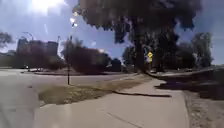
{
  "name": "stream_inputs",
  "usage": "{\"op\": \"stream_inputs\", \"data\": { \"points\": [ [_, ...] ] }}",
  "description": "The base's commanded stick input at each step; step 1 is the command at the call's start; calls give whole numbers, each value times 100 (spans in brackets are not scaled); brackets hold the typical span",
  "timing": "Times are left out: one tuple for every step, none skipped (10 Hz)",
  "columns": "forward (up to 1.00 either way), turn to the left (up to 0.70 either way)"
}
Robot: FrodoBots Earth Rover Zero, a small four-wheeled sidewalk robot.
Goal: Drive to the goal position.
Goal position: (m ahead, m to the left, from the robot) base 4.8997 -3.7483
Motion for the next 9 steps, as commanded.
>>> {"op": "stream_inputs", "data": {
  "points": [
    [84,-13],
    [84,-3],
    [84,-2],
    [84,0],
    [84,0],
    [84,-1],
    [84,-2],
    [84,-33],
    [84,-33]
  ]
}}
